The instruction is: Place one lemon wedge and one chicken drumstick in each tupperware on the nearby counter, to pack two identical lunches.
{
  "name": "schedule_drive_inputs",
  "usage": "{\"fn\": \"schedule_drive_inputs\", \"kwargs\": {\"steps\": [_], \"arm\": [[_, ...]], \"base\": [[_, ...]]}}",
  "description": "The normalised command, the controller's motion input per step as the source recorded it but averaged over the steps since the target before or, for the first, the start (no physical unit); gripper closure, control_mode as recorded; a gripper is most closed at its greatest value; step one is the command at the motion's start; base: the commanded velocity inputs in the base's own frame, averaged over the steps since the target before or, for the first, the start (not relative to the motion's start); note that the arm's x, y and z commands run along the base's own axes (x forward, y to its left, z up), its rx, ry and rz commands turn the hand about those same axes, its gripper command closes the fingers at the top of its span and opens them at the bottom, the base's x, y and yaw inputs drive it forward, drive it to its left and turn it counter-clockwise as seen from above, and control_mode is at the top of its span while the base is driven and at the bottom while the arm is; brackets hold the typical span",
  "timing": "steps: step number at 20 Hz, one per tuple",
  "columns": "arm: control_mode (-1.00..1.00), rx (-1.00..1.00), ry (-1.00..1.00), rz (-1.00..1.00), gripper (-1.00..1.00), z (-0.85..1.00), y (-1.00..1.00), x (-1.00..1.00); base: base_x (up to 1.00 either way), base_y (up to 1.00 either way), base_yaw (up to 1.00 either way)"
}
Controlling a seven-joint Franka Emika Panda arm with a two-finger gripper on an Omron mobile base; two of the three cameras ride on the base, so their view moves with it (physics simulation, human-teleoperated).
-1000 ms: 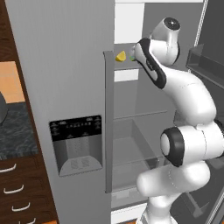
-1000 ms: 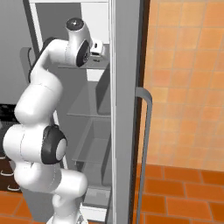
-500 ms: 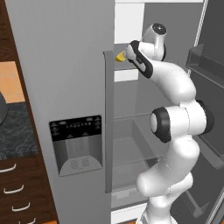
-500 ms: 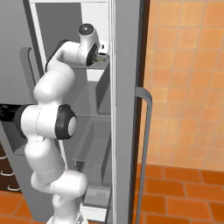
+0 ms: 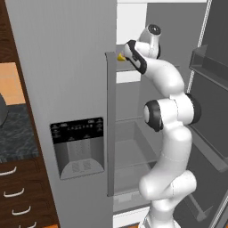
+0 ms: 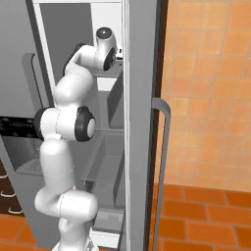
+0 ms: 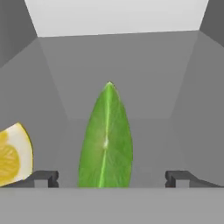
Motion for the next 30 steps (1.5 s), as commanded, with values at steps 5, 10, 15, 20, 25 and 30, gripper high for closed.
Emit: {"fn": "schedule_drive_inputs", "kwargs": {"steps": [5, 10, 15, 20, 25, 30], "arm": [[-1.00, 0.00, 0.00, 0.00, 1.00, -0.26, 0.00, 0.19], [-1.00, 0.00, -0.01, 0.04, 1.00, -0.31, 0.00, 0.09], [-1.00, -0.04, -0.04, 0.05, 1.00, -0.04, 0.04, -0.65], [-1.00, -0.06, -0.01, 0.01, 1.00, 0.00, 0.06, -1.00], [-1.00, -0.09, -0.12, 0.00, 1.00, -0.16, 0.05, -1.00], [-1.00, 0.00, -0.10, 0.01, 1.00, 0.20, 0.00, -1.00]], "base": [[0.00, 0.00, 0.00], [0.00, 0.00, 0.00], [0.00, 0.00, 0.00], [0.00, 0.00, 0.00], [0.00, 0.00, 0.00], [0.00, 0.00, 0.00]]}}
